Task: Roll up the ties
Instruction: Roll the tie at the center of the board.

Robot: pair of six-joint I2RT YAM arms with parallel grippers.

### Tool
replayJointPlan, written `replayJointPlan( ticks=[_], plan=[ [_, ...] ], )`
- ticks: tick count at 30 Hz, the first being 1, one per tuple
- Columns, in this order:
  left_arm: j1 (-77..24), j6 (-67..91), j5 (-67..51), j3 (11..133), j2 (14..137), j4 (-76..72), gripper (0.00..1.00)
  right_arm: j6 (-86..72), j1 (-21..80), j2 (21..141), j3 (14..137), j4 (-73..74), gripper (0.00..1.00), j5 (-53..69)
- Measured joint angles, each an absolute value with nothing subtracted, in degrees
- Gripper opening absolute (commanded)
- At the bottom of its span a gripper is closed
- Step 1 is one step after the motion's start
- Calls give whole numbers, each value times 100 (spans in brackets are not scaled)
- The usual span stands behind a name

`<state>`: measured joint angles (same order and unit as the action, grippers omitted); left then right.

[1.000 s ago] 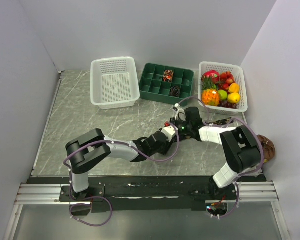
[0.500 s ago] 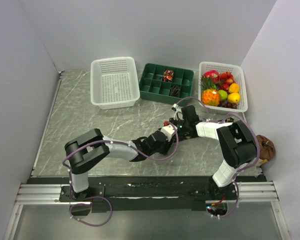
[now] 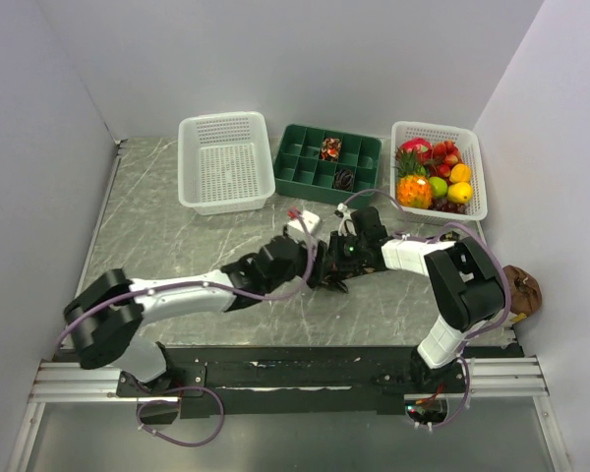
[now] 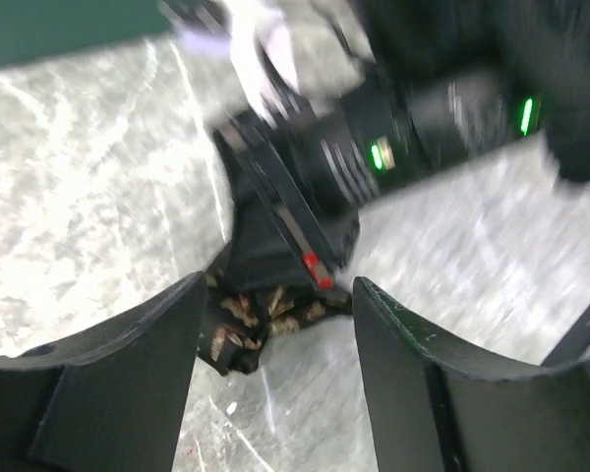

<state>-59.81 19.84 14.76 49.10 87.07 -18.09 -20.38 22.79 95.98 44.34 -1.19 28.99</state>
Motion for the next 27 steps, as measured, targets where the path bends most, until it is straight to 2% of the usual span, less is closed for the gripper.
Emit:
replayJointPlan(
  ticks=[6, 12, 21, 25, 27],
  plan=[
    [-5179, 3055, 1133, 4606, 8187, -1671, 70, -2073, 2359, 9526, 4407, -102, 3, 2685],
    [-4366, 4436, -14, 3424, 8455, -2112, 72, -2121, 2388, 9485, 4381, -110, 3, 2578],
    [-4305, 5946, -1304, 3057, 9697, -3994, 81, -2141, 2388, 9483, 4381, -108, 2, 2547],
    [-4305, 6412, -1531, 3050, 10112, -4762, 80, -2156, 2388, 9483, 4381, -108, 2, 2543],
    [-4305, 6584, -1559, 3052, 10276, -5030, 76, -2158, 2388, 9483, 4381, -108, 3, 2545]
  ],
)
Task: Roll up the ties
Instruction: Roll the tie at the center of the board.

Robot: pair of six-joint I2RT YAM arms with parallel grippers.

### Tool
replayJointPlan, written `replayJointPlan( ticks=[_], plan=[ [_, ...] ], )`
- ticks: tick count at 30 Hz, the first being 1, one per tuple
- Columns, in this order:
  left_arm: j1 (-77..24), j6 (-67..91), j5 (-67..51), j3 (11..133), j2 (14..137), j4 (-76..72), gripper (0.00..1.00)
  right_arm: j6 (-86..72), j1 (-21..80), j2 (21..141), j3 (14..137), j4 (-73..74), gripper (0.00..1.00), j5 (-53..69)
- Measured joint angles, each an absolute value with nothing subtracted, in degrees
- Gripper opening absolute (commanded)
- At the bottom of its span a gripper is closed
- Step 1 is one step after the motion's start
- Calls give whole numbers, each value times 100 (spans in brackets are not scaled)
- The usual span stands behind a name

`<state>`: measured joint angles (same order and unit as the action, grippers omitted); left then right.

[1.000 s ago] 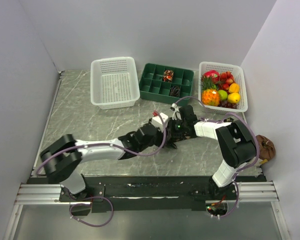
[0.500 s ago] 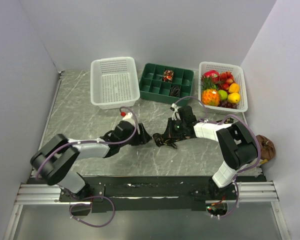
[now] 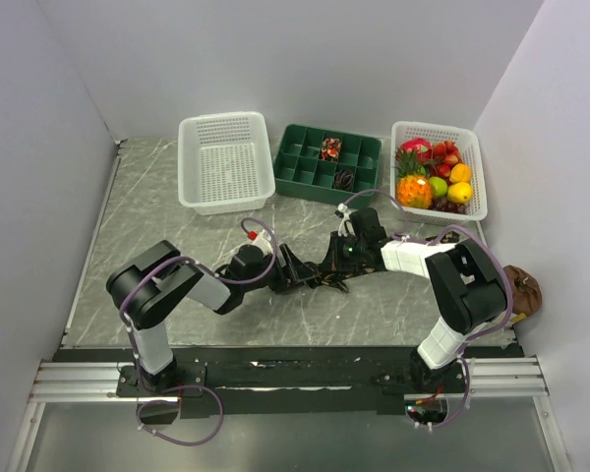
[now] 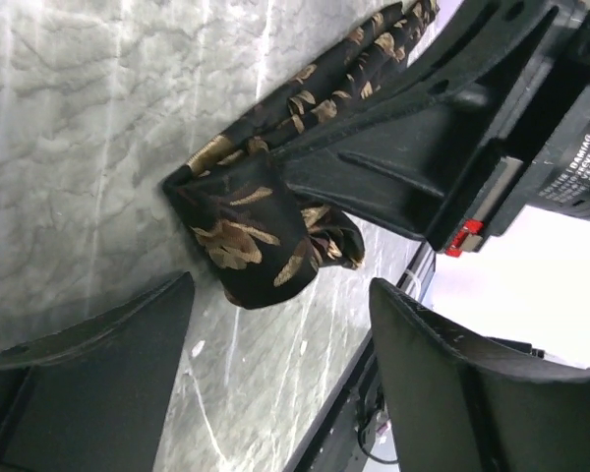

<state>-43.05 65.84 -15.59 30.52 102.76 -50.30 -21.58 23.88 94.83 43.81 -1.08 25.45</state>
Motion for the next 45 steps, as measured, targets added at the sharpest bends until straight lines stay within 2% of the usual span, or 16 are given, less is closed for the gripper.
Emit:
replayJointPlan(
  ticks=[5, 10, 15, 18, 19, 23, 29, 34, 41, 45],
  plan=[
    [-4313, 6823, -1470, 3105, 10486, -5207, 64, -2161, 2390, 9483, 4381, -110, 2, 2545],
    [-4372, 7015, -1258, 3240, 10766, -5391, 58, -2161, 2392, 9483, 4381, -115, 3, 2545],
    [-4386, 7122, -1201, 3446, 11098, -5603, 48, -2161, 2392, 9483, 4379, -134, 2, 2506],
    [-4388, 7129, -1151, 3507, 11179, -5612, 28, -2158, 2392, 9483, 4379, -165, 2, 2462],
    [-4394, 7124, -1105, 3507, 11183, -5596, 18, -2158, 2392, 9483, 4379, -174, 2, 2453],
    [-4416, 7111, -969, 3498, 11192, -5610, 1, -2158, 2394, 9485, 4379, -209, 2, 2403],
    [-4399, 6958, -834, 3361, 11065, -5631, 1, -2152, 2499, 9496, 4416, -244, 2, 2364],
    [-4119, 6539, -790, 3030, 10549, -5284, 1, -2117, 2919, 9810, 4921, -104, 2, 2285],
    [-3632, 5264, -451, 2969, 9122, -3299, 1, -2163, 3590, 10490, 6023, 67, 2, 2126],
    [-3441, 4407, -224, 3433, 8532, -1723, 1, -2233, 3802, 10735, 6460, 93, 2, 2150]
  ],
)
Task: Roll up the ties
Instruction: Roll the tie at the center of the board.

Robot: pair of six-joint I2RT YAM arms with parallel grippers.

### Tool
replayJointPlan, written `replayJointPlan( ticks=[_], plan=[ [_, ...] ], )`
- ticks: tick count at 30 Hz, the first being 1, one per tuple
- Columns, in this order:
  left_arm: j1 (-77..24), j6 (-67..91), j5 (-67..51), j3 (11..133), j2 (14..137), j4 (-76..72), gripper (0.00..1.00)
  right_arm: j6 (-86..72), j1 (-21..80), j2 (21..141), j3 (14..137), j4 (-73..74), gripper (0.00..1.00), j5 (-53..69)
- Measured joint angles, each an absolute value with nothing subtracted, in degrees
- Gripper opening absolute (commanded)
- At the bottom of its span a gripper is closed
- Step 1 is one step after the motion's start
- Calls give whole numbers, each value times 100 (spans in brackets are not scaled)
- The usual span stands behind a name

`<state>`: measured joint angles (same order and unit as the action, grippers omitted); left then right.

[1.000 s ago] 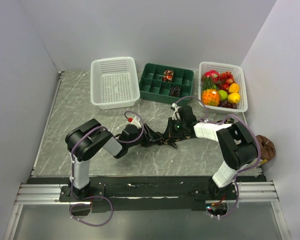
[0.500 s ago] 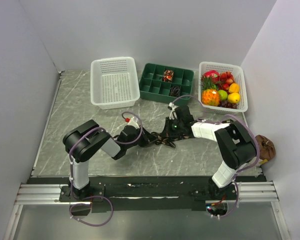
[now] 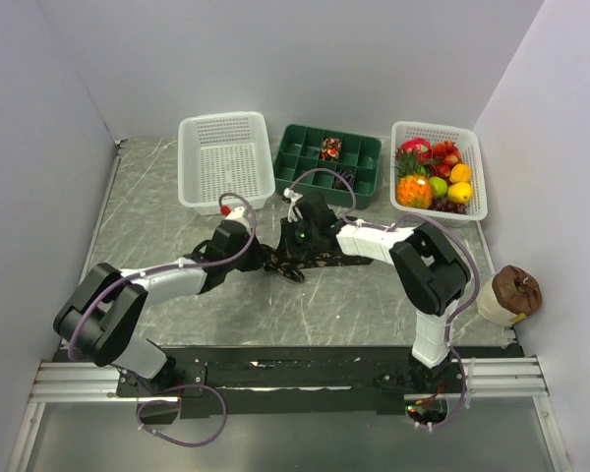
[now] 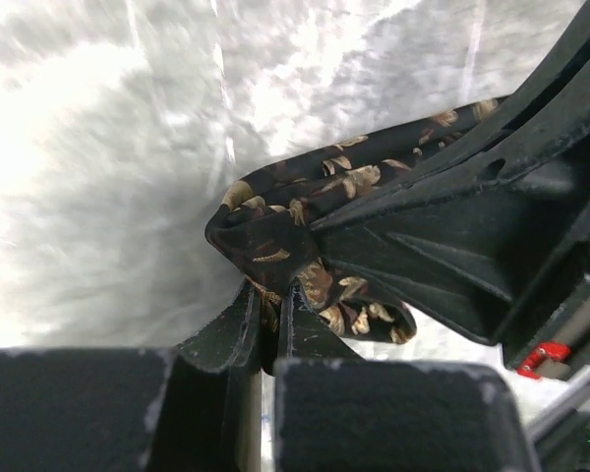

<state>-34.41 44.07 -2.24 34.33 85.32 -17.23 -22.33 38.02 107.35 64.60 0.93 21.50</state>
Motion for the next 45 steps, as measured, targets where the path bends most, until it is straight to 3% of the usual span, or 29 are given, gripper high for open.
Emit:
replayJointPlan(
  ticks=[5, 15, 45],
  plan=[
    [-3367, 3520, -78, 4331, 8547, -379, 1, -2272, 3806, 10794, 6757, 189, 2, 2141],
    [-3367, 2823, 84, 4899, 8849, 410, 1, -2338, 3846, 10794, 6770, 309, 3, 2259],
    [-3371, 2648, 93, 5671, 9478, 913, 2, -2290, 3603, 11410, 7140, 416, 3, 2311]
  ],
)
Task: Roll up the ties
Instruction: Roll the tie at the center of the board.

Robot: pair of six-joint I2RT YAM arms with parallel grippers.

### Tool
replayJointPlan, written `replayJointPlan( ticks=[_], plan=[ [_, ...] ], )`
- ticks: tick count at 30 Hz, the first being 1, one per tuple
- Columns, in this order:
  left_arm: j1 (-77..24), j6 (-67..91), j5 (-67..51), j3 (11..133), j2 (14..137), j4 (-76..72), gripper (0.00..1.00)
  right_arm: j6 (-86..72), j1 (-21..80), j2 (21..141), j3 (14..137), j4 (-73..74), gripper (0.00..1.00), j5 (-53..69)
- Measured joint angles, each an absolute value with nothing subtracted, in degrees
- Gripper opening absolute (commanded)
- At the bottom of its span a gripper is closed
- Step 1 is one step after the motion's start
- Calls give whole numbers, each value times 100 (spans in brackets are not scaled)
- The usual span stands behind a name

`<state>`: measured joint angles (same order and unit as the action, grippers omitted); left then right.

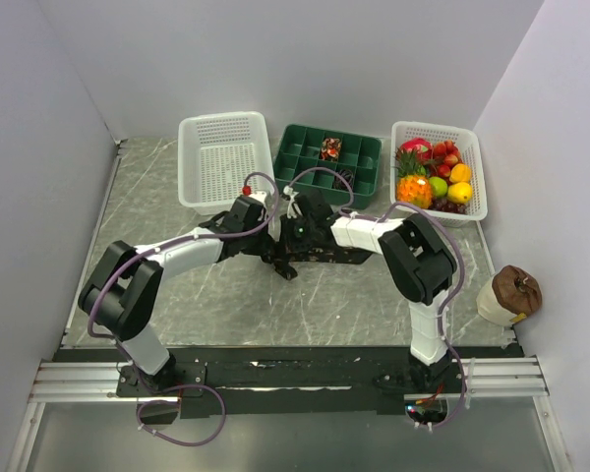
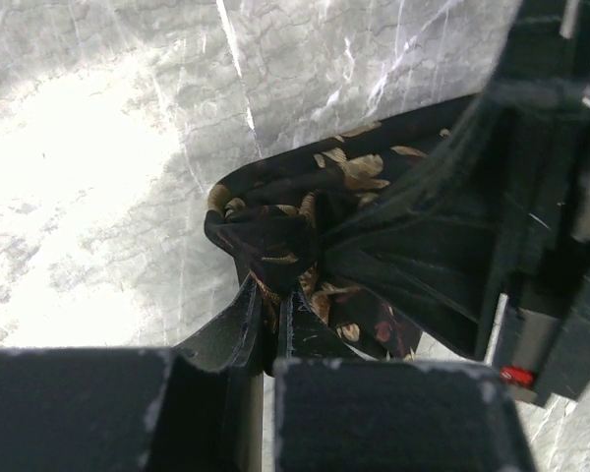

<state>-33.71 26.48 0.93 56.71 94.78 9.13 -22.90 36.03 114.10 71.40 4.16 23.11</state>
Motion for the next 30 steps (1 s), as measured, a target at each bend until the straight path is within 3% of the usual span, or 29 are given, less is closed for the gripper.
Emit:
replayJointPlan(
  ticks=[16, 27, 30],
  plan=[
    [-3435, 2425, -169, 5918, 9907, 307, 3, -2587, 3148, 11662, 7131, -25, 3, 2810],
    [-3514, 2305, -373, 6047, 10095, 16, 25, -2764, 2947, 11845, 7070, -480, 2, 3229],
    [-3573, 2274, -521, 6149, 10193, -137, 39, -2764, 2921, 11845, 7070, -495, 2, 3218]
  ],
)
